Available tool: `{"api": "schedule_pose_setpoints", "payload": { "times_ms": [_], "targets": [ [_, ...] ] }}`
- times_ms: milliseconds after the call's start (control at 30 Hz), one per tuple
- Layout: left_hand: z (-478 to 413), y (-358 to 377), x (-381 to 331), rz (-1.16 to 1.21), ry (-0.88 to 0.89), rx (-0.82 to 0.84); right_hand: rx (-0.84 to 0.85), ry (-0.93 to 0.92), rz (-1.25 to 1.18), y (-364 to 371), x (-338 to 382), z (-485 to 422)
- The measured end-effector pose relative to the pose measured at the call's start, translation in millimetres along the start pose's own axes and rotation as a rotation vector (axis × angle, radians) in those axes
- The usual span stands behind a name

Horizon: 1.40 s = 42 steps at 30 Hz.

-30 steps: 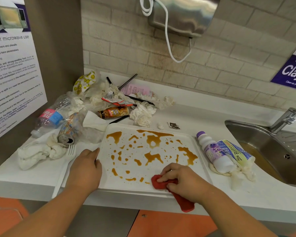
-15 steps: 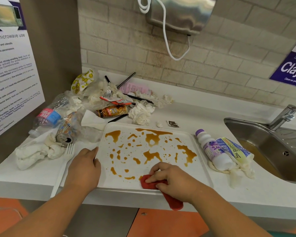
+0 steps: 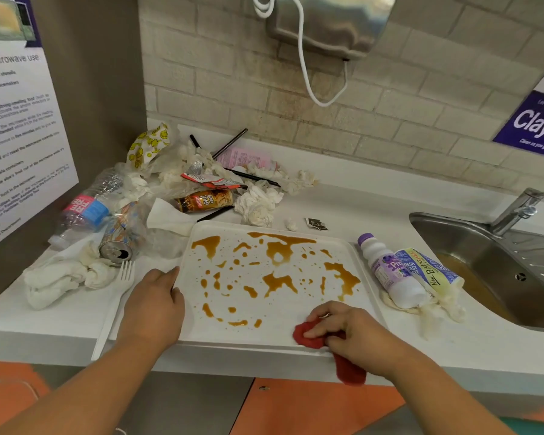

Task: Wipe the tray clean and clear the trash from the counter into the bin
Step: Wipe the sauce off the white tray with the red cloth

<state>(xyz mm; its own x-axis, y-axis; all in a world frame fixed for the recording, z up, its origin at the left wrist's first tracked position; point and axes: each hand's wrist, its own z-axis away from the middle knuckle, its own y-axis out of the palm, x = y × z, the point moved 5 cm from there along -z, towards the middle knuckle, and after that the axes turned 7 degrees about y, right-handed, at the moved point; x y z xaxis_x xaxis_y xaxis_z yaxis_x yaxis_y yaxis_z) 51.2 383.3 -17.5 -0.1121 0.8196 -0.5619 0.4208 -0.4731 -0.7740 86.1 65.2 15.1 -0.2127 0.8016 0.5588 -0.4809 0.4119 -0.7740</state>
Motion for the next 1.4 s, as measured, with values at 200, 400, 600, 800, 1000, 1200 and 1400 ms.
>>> {"api": "schedule_pose_setpoints", "payload": {
  "times_ms": [200, 400, 600, 800, 1000, 1200, 1400],
  "targets": [
    [0, -1, -2, 0.003, 0.007, 0.001, -0.178, 0.176, 0.003, -34, -29, 11],
    [1, -1, -1, -0.030, 0.019, 0.009, -0.132, -0.034, 0.087, 11, 11, 1],
    [0, -2, -3, -0.021, 0.021, 0.009, -0.229, 0.147, 0.064, -21, -22, 6],
    [1, -2, -3, -0.019, 0.014, 0.004, -0.210, 0.089, 0.064, -3, 6, 1],
    [1, -2, -3, -0.012, 0.012, 0.001, -0.059, -0.155, 0.150, 31, 48, -11],
    [1, -2, -2, 0.010, 0.013, -0.002, -0.224, 0.101, 0.142, -18, -14, 6],
    [0, -1, 0, 0.005, 0.027, -0.011, -0.608, 0.510, 0.350, -50, -46, 9]
  ]
}}
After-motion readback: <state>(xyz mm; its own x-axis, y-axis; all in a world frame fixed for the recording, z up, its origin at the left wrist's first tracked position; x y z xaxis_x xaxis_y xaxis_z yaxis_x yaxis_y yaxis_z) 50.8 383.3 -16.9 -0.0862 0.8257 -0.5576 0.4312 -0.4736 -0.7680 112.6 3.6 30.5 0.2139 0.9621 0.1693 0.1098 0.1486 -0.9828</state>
